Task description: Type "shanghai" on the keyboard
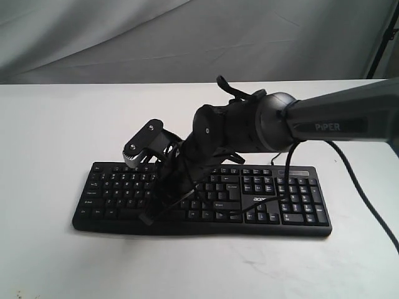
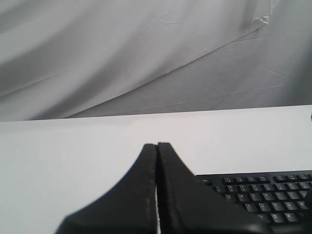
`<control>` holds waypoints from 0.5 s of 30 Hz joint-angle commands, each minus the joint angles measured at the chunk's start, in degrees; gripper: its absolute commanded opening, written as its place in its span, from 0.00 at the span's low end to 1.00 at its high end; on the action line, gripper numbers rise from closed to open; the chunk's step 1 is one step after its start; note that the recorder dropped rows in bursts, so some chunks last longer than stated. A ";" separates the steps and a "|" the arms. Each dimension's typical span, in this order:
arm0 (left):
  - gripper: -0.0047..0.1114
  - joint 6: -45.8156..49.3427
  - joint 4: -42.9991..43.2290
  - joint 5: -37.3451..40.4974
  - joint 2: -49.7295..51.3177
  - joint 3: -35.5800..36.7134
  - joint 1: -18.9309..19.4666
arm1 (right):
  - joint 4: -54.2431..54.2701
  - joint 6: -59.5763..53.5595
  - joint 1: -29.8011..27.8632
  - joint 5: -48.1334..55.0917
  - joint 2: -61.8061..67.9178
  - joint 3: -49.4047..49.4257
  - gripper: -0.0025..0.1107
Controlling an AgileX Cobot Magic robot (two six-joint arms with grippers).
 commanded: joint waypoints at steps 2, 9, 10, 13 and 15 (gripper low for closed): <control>0.04 -0.15 0.00 -0.34 -0.14 0.10 -0.37 | 1.13 -1.02 -0.12 -0.64 1.23 0.24 0.02; 0.04 -0.15 0.00 -0.34 -0.14 0.10 -0.37 | 0.91 -1.54 -0.12 -1.03 -1.01 0.24 0.02; 0.04 -0.15 0.00 -0.34 -0.14 0.10 -0.37 | 0.91 -1.71 -0.12 -1.31 -1.00 0.24 0.02; 0.04 -0.15 0.00 -0.34 -0.14 0.10 -0.37 | 0.91 -1.97 -0.12 -0.78 -0.76 -1.90 0.02; 0.04 -0.15 0.00 -0.34 -0.14 0.10 -0.37 | 0.91 -2.21 0.22 -0.20 0.47 -4.11 0.02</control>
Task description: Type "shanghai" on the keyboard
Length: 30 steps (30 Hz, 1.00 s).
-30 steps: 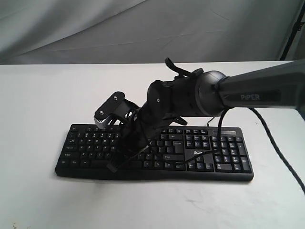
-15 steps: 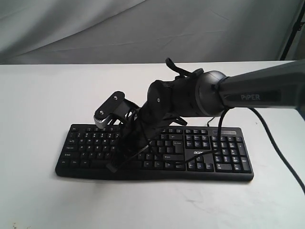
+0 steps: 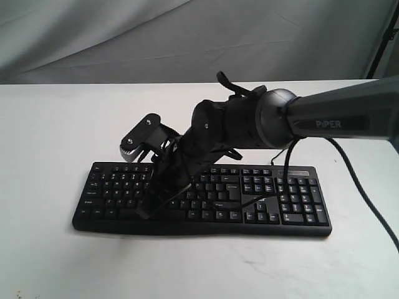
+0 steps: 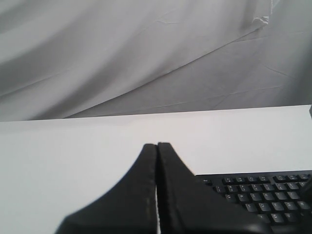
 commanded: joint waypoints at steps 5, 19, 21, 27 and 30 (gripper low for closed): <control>0.04 -0.15 0.00 -0.34 -0.14 0.10 -0.37 | -0.80 -0.84 0.39 3.18 3.97 -8.01 0.02; 0.04 -0.15 0.00 -0.34 -0.14 0.10 -0.37 | -0.68 -0.84 0.39 4.03 6.05 -8.83 0.02; 0.04 -0.15 0.00 -0.34 -0.14 0.10 -0.37 | -0.68 -0.84 0.39 4.03 6.05 -8.83 0.02; 0.04 -0.15 0.00 -0.34 -0.14 0.10 -0.37 | -0.13 -0.84 0.39 4.02 7.48 -8.83 0.02; 0.04 -0.15 0.00 -0.34 -0.14 0.10 -0.37 | -0.07 -0.96 0.39 4.17 7.94 -8.83 0.02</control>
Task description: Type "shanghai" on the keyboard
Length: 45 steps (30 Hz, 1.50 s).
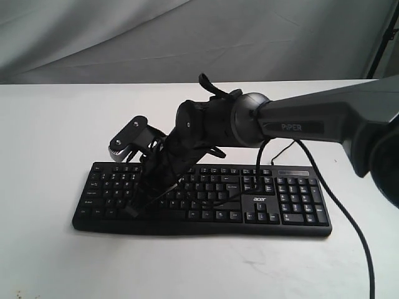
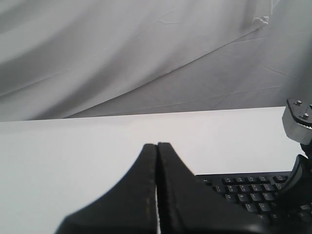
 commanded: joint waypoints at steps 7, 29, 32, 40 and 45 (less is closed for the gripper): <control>0.04 -0.15 0.00 -0.34 -0.14 0.10 -0.37 | -3.43 1.37 0.14 1.26 -2.99 -0.22 0.02; 0.04 -0.15 0.00 -0.34 -0.14 0.10 -0.37 | -3.15 2.12 -0.95 -1.07 -4.79 4.20 0.02; 0.04 -0.15 0.00 -0.34 -0.14 0.10 -0.37 | -3.15 1.97 -0.95 -1.08 -4.54 4.20 0.02; 0.04 -0.15 0.00 -0.34 -0.14 0.10 -0.37 | -2.65 1.70 -0.95 -1.08 -3.03 4.20 0.02; 0.04 -0.15 0.00 -0.34 -0.14 0.10 -0.37 | -2.67 1.72 -0.95 -1.08 -3.73 3.97 0.02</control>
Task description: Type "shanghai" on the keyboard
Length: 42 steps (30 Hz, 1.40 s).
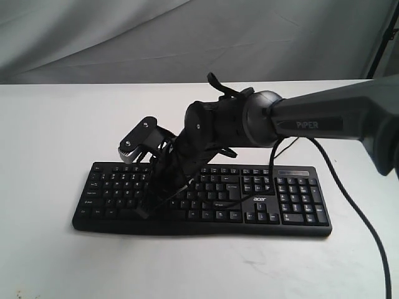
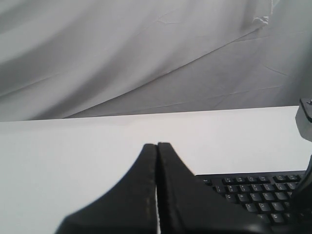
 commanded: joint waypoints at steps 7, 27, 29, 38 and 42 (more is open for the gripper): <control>0.04 -0.15 0.00 -0.34 -0.14 0.10 -0.37 | -1.00 -0.69 2.19 0.34 -0.27 -6.22 0.02; 0.04 -0.15 0.00 -0.34 -0.14 0.10 -0.37 | -0.19 -1.14 5.51 9.08 12.83 -25.48 0.02; 0.04 -0.15 0.00 -0.34 -0.14 0.10 -0.37 | -0.19 -1.25 5.51 9.08 12.84 -25.48 0.02; 0.04 -0.15 0.00 -0.34 -0.14 0.10 -0.37 | 0.73 -1.36 5.51 9.19 14.17 -25.48 0.02; 0.04 -0.15 0.00 -0.34 -0.14 0.10 -0.37 | 0.74 -1.95 5.51 9.60 13.12 -25.48 0.02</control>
